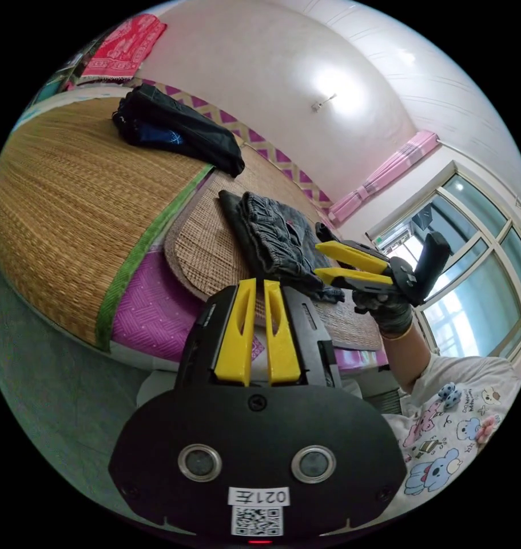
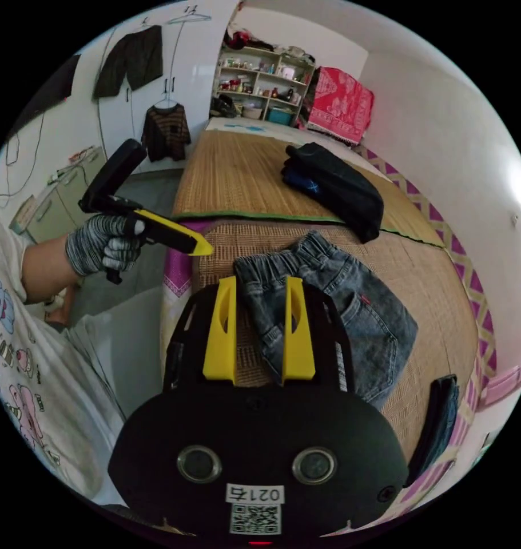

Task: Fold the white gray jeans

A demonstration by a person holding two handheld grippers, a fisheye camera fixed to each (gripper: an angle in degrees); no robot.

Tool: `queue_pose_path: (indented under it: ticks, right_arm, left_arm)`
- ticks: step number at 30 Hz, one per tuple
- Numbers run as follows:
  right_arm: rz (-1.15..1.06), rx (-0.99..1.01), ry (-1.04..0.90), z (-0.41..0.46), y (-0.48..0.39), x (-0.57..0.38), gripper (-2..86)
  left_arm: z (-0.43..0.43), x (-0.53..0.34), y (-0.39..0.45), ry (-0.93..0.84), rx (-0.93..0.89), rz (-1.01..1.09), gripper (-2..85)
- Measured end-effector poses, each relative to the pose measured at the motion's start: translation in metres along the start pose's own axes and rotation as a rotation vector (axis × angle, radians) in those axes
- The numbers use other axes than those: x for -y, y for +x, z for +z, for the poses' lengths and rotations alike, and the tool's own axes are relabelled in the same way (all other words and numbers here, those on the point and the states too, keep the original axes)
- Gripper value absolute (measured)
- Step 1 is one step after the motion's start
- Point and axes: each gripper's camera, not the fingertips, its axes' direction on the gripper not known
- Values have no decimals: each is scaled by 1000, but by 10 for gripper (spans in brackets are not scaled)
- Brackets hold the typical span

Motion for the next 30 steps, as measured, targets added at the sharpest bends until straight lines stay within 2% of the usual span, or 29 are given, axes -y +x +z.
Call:
queue_pose_path:
  ticks: [3, 6, 10, 12, 16, 22, 25, 30]
  right_arm:
    - [-43, -17, -72, 23, -8, -3, 118]
    - [78, -12, -42, 22, 11, -15, 81]
    - [425, 250, 175, -24, 88, -60, 42]
    - [517, 281, 285, -52, 121, -88, 36]
    - [689, 152, 495, -133, 186, -167, 26]
    - [1013, 16, 702, -248, 262, -331, 20]
    - [1178, -110, 614, -292, 277, -417, 18]
    - [1495, -95, 618, -318, 269, -570, 16]
  left_arm:
    - [9, 10, 0, 1, -5, -11, 15]
    - [18, 23, 0, 2, -7, -21, 33]
    - [37, 53, -3, -2, -28, -51, 52]
    - [57, 71, -6, -60, -21, -86, 73]
    - [113, 106, -11, -238, -36, -121, 84]
    - [140, 135, 18, -293, -21, -1, 12]
    - [149, 156, 44, -268, -69, 39, 1]
    - [209, 178, 94, -369, -113, 146, -4]
